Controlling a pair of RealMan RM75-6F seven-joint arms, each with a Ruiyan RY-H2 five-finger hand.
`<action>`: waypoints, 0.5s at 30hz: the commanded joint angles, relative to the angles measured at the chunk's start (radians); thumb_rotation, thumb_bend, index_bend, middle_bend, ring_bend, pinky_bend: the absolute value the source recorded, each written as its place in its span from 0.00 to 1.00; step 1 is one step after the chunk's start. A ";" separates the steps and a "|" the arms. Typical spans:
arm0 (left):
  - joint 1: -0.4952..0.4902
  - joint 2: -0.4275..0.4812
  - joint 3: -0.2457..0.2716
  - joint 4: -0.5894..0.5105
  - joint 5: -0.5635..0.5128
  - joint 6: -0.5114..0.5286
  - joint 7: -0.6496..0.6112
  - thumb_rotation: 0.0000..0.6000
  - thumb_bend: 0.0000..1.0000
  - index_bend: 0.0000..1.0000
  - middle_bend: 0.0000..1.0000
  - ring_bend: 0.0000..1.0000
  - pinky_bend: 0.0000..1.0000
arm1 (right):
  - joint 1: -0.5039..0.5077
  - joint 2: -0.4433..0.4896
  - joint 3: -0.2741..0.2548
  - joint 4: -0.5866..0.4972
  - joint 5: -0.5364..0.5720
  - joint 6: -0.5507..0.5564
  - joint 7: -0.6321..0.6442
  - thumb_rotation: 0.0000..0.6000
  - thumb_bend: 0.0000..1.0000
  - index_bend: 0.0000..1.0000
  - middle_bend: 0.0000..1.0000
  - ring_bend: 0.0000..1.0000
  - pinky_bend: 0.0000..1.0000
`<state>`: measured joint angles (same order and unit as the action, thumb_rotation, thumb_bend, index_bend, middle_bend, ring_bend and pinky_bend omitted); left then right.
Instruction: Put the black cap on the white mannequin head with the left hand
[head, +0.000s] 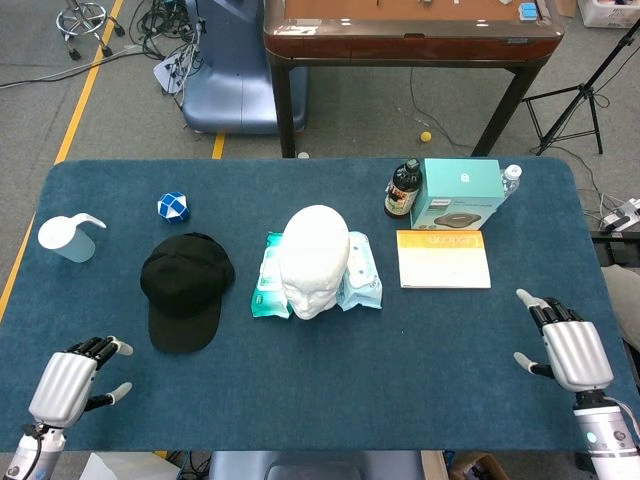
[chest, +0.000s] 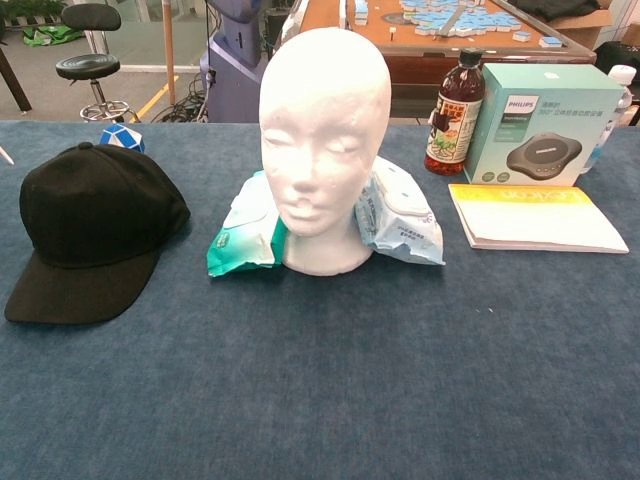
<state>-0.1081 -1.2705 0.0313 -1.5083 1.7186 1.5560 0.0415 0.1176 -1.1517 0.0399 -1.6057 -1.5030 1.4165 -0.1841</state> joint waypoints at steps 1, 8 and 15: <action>-0.011 -0.018 0.001 0.009 0.005 -0.014 0.009 1.00 0.06 0.44 0.48 0.42 0.56 | 0.002 0.001 0.002 0.000 0.003 -0.002 0.001 1.00 0.00 0.13 0.28 0.21 0.38; -0.040 -0.069 -0.006 0.032 -0.001 -0.060 0.049 1.00 0.04 0.45 0.51 0.42 0.56 | 0.002 0.008 0.004 0.000 0.006 -0.004 0.016 1.00 0.00 0.13 0.28 0.21 0.38; -0.061 -0.122 -0.020 0.067 -0.030 -0.096 0.081 1.00 0.04 0.47 0.54 0.42 0.56 | 0.002 0.014 0.003 0.001 0.004 -0.002 0.029 1.00 0.00 0.13 0.28 0.21 0.38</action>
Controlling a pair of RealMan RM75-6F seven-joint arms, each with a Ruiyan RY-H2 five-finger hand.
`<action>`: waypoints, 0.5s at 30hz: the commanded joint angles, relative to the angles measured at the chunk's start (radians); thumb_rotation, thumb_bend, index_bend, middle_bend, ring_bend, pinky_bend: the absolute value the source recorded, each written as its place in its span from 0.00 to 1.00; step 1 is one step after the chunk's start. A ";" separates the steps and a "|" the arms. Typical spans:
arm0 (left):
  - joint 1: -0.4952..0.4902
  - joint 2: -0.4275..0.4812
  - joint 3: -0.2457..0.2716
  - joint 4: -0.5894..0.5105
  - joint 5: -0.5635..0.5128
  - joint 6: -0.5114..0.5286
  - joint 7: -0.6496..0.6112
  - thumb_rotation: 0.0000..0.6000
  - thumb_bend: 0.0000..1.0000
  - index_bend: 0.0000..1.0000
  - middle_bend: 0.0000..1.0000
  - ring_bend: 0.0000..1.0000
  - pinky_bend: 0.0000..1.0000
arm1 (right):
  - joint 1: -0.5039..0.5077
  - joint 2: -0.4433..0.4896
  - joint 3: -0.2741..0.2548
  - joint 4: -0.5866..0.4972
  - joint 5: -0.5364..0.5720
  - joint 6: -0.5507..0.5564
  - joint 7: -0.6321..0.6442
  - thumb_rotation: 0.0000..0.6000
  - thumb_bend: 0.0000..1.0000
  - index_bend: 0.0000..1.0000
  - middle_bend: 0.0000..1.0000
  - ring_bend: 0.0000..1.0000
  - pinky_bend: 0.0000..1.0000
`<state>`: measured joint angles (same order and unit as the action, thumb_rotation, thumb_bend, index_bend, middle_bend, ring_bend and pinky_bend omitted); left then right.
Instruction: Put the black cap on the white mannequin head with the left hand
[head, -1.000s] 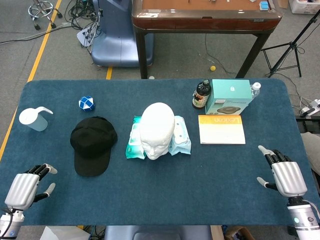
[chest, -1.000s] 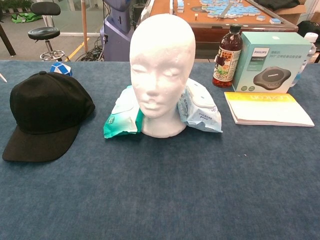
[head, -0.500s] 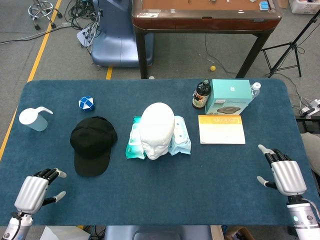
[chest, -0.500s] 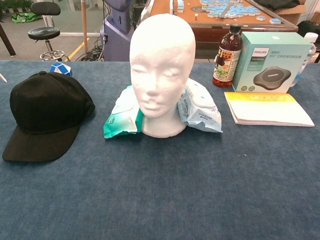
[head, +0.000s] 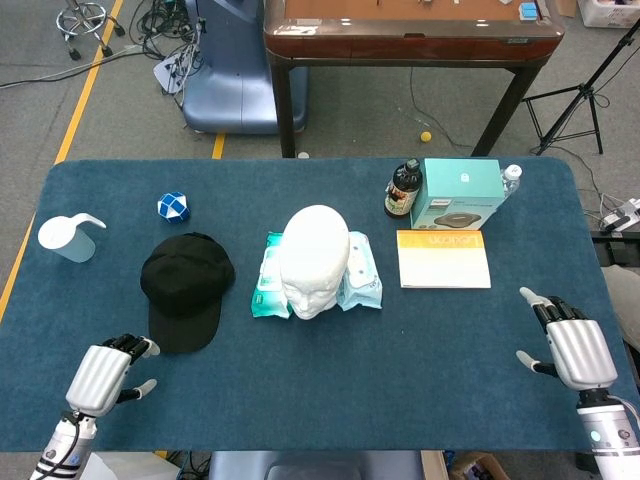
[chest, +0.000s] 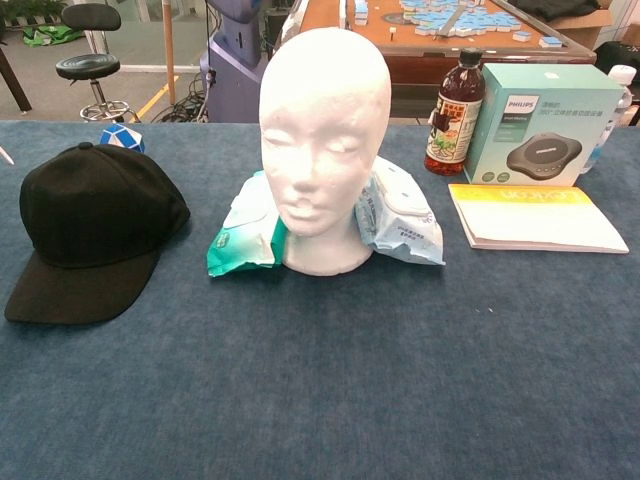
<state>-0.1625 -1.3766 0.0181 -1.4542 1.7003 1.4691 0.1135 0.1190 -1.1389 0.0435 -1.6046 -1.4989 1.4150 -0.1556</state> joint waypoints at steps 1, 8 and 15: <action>-0.009 -0.022 -0.009 0.019 -0.015 -0.012 0.012 1.00 0.03 0.47 0.55 0.42 0.55 | 0.000 0.002 -0.001 0.000 -0.001 -0.001 0.002 1.00 0.00 0.13 0.28 0.21 0.38; -0.026 -0.069 -0.026 0.068 -0.051 -0.037 0.026 1.00 0.02 0.51 0.63 0.45 0.54 | -0.002 0.006 -0.003 -0.001 -0.007 0.004 0.014 1.00 0.00 0.13 0.28 0.21 0.38; -0.042 -0.101 -0.036 0.112 -0.081 -0.061 0.025 1.00 0.02 0.51 0.64 0.46 0.54 | -0.003 0.013 -0.003 0.000 -0.010 0.007 0.031 1.00 0.00 0.13 0.28 0.21 0.38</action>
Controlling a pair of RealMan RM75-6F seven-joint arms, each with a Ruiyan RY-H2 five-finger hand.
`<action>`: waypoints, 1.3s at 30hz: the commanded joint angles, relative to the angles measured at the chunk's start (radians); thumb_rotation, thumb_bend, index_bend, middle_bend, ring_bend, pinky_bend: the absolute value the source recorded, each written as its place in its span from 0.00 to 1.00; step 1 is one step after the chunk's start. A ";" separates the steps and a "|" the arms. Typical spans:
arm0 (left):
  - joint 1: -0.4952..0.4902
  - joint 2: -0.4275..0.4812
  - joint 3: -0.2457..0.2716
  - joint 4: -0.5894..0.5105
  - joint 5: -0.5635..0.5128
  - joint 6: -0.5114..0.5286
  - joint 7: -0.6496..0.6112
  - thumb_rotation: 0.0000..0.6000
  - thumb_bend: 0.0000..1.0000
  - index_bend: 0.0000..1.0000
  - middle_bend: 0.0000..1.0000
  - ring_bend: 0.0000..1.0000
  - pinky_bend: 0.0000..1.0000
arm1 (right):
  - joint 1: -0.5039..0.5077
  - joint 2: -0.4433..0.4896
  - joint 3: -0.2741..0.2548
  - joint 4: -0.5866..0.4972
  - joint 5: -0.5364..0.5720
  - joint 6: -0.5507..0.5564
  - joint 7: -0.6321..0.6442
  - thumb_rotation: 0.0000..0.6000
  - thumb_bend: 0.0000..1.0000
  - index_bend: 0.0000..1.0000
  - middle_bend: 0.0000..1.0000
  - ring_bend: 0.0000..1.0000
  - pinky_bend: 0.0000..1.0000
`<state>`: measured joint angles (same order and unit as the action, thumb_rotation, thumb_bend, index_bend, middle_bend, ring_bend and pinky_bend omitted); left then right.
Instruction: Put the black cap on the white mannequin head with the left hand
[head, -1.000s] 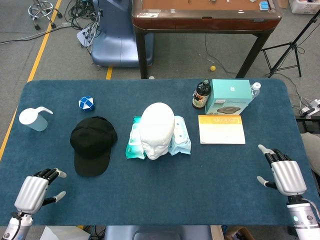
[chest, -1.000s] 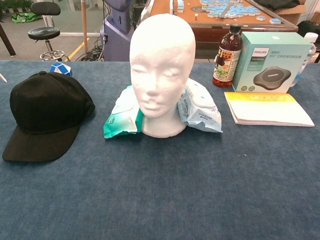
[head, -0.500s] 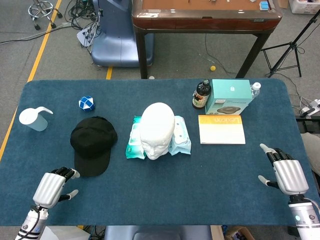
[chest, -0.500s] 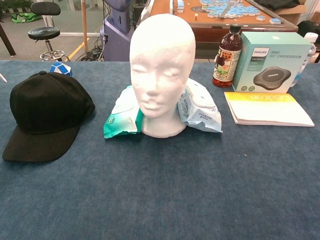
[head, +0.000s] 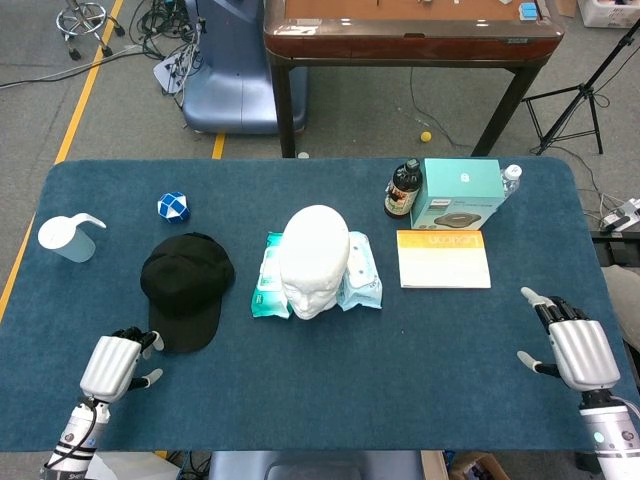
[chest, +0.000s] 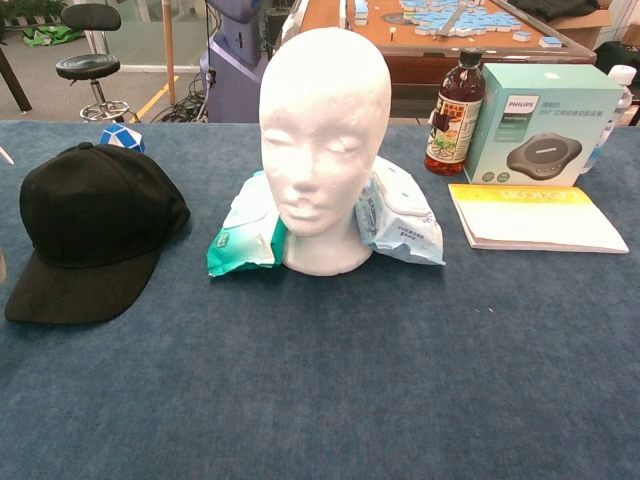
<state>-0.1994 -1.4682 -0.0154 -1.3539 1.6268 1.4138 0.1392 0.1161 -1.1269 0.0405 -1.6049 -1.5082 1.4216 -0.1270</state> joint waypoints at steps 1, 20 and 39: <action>-0.007 -0.015 -0.003 0.020 -0.011 -0.009 -0.001 1.00 0.02 0.51 0.64 0.46 0.54 | -0.001 0.002 0.000 0.001 -0.001 0.001 0.005 1.00 0.00 0.13 0.28 0.21 0.38; -0.044 -0.094 -0.016 0.113 -0.072 -0.070 0.012 1.00 0.02 0.52 0.65 0.46 0.54 | -0.007 0.014 -0.003 0.001 -0.013 0.013 0.033 1.00 0.00 0.13 0.28 0.21 0.38; -0.069 -0.157 -0.028 0.196 -0.113 -0.091 0.012 1.00 0.02 0.53 0.65 0.47 0.54 | -0.008 0.018 -0.004 0.001 -0.016 0.013 0.041 1.00 0.00 0.13 0.28 0.21 0.38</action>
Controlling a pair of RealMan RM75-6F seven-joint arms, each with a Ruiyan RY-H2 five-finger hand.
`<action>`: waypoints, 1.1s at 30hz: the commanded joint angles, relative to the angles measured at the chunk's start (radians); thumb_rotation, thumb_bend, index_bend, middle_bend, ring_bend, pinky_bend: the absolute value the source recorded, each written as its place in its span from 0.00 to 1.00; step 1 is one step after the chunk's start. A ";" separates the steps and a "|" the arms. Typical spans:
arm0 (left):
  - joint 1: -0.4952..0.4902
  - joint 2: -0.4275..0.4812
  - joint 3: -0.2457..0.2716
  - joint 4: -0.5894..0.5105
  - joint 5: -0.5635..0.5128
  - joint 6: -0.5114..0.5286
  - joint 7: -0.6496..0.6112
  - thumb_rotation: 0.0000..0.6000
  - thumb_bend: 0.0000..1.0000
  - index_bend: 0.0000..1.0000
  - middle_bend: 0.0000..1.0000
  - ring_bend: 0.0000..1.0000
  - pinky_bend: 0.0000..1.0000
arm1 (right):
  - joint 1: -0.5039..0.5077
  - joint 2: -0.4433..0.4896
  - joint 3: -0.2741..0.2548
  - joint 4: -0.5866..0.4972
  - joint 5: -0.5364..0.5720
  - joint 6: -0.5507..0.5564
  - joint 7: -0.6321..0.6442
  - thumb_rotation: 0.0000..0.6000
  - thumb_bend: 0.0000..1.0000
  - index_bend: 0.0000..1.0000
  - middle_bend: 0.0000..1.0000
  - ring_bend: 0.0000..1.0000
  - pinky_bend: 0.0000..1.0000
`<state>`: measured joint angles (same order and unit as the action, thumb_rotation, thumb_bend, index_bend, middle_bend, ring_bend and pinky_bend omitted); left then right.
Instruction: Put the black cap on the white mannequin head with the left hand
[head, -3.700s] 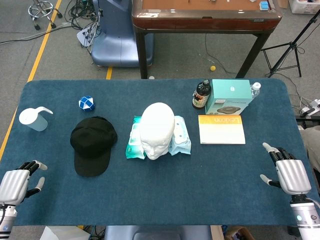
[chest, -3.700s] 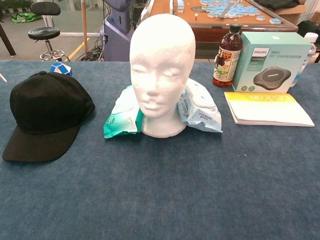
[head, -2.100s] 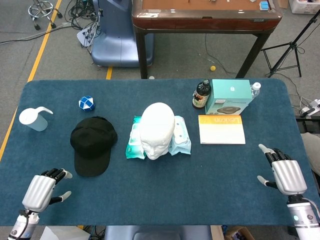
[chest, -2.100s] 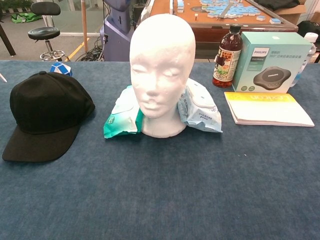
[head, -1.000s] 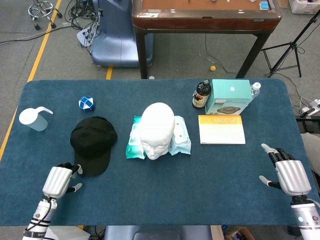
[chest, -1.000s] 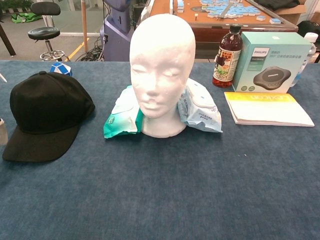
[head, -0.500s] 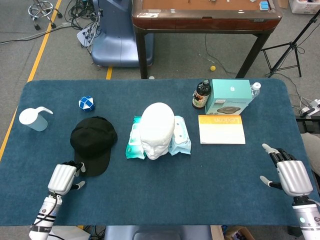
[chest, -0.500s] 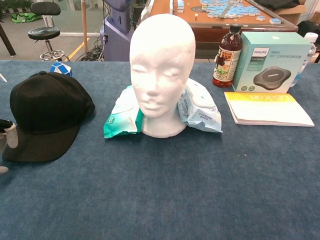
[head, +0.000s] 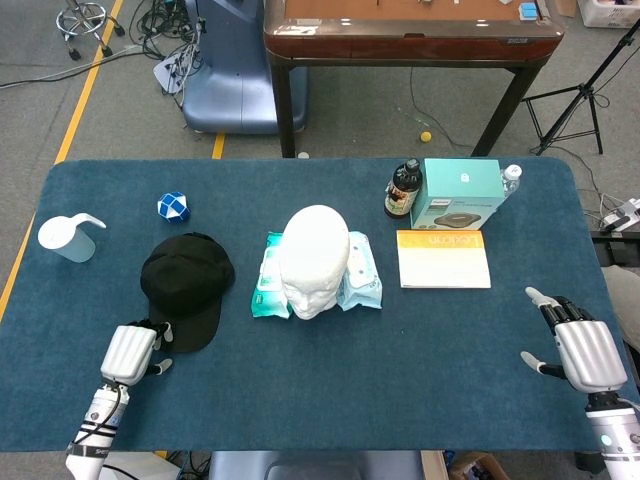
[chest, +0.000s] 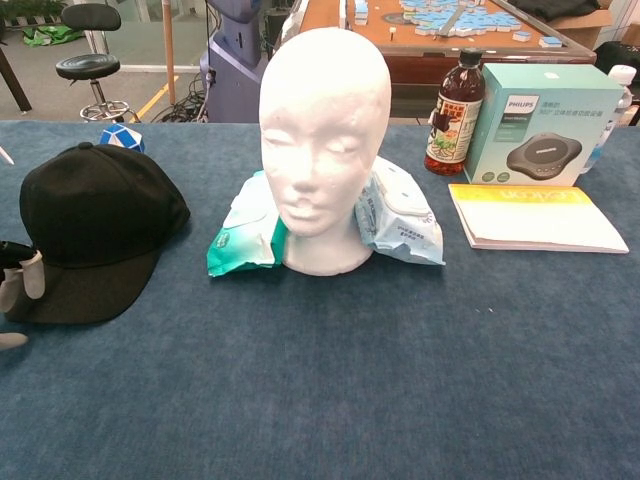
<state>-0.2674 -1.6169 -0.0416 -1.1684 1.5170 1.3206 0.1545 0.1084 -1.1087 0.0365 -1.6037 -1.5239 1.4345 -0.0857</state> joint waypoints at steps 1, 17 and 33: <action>-0.002 -0.013 -0.002 0.018 -0.006 0.003 -0.006 1.00 0.02 0.53 0.65 0.47 0.54 | 0.000 0.000 -0.001 0.000 -0.001 0.000 -0.001 1.00 0.00 0.13 0.28 0.21 0.38; -0.013 -0.066 -0.021 0.099 -0.042 -0.005 -0.044 1.00 0.02 0.54 0.66 0.48 0.54 | 0.002 -0.002 0.000 0.000 0.002 -0.006 -0.006 1.00 0.00 0.13 0.28 0.21 0.38; -0.009 -0.118 -0.067 0.127 -0.080 0.041 -0.120 1.00 0.02 0.54 0.66 0.48 0.54 | 0.003 -0.002 0.000 -0.001 0.003 -0.008 -0.008 1.00 0.00 0.13 0.28 0.21 0.38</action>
<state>-0.2789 -1.7278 -0.1012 -1.0439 1.4395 1.3505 0.0474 0.1118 -1.1108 0.0367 -1.6046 -1.5211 1.4265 -0.0933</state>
